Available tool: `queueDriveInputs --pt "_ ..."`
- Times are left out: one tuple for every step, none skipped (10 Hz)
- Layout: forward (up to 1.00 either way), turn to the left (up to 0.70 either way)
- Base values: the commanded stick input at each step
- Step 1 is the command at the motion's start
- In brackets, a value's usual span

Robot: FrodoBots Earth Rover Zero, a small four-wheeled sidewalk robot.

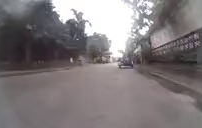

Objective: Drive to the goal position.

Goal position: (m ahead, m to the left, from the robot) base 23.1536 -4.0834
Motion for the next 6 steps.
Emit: queueDriveInputs --pt "1.00 0.00" --pt "1.00 0.00" --pt "1.00 0.00" --pt "1.00 0.00" --pt "1.00 0.00" --pt "1.00 -0.32"
